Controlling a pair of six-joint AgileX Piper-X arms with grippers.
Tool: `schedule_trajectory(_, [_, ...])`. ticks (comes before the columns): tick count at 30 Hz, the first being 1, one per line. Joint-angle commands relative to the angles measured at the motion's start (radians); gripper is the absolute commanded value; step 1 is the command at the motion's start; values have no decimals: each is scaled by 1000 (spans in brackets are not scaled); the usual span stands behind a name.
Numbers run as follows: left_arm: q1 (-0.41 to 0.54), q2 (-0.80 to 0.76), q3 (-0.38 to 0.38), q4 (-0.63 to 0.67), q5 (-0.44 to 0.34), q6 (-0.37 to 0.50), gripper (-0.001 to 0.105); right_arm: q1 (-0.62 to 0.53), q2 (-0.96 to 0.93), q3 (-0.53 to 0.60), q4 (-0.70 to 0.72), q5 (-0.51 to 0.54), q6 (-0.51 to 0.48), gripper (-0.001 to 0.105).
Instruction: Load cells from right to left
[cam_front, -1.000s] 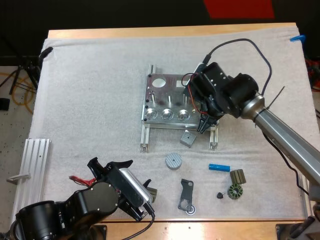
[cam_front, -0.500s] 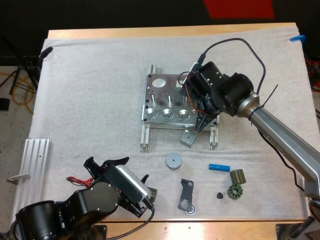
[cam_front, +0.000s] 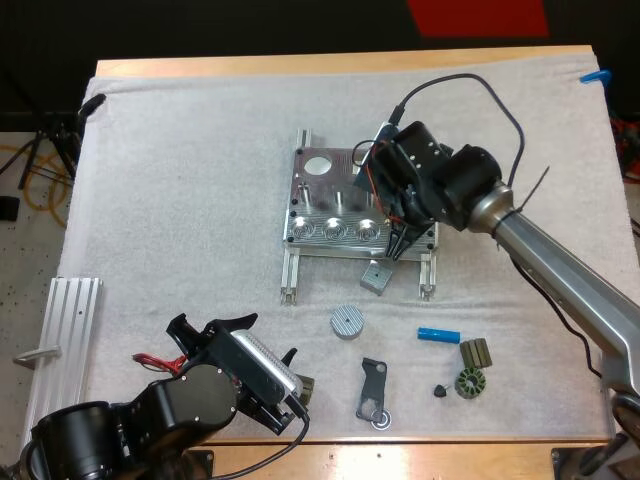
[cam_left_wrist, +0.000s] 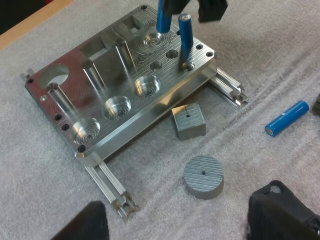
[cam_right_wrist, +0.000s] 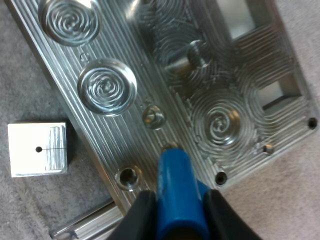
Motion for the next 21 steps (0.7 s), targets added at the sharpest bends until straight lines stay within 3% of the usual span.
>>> schedule_trajectory(1, [0,-6,-12,-2,-27,-11,58,1,13,-9,-14,9,-13,0])
schedule_trajectory(21, [0,-6,-12,-2,-27,-11,58,1,112,-5,-12,72,-13,0])
